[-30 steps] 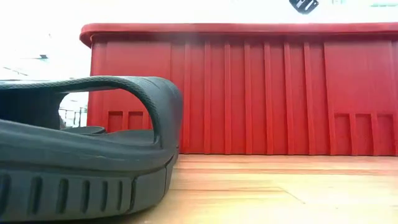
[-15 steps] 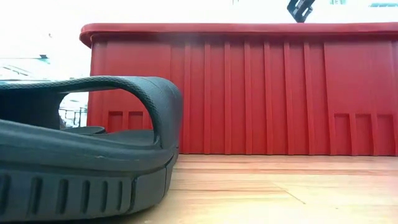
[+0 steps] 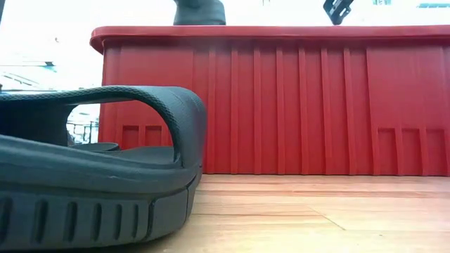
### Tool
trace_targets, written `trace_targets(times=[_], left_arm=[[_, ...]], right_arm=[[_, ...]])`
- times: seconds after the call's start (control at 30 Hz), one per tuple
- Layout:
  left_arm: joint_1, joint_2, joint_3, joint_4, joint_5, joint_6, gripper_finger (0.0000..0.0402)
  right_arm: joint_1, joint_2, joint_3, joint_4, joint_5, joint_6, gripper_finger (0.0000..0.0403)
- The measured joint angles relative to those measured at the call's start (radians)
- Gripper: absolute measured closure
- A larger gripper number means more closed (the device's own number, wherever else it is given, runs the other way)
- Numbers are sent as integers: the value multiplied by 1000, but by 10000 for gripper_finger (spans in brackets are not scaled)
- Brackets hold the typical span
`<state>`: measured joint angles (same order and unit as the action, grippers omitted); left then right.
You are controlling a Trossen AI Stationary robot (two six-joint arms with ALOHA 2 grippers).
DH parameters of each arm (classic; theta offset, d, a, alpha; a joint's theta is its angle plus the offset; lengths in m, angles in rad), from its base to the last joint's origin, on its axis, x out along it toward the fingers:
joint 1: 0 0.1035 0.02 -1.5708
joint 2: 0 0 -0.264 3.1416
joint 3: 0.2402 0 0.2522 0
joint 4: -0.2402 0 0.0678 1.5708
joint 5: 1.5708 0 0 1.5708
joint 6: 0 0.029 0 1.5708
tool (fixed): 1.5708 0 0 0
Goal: Pick and place slides into bin
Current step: Put the right black slide into the red bin
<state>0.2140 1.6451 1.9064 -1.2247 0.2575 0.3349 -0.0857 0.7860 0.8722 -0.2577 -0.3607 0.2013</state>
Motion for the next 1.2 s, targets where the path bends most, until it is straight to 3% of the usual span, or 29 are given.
trace_targets(times=[0.1,0.47,0.87,1.03,1.2], left_arm=[[42,44,-37,-2,116,32,398],[210,146,-161,37,293,190,398],[323,266,-288,187,432,375,399],[352,329,-322,164,440,443,399],[367,390,-319,216,456,469,397]], right_arm=[[0,0,0,0,16,-21,403],[0,0,0,-1,37,-50,403],[0,0,0,93,156,-52,403],[0,0,0,142,160,-41,403],[0,0,0,142,229,-31,403]])
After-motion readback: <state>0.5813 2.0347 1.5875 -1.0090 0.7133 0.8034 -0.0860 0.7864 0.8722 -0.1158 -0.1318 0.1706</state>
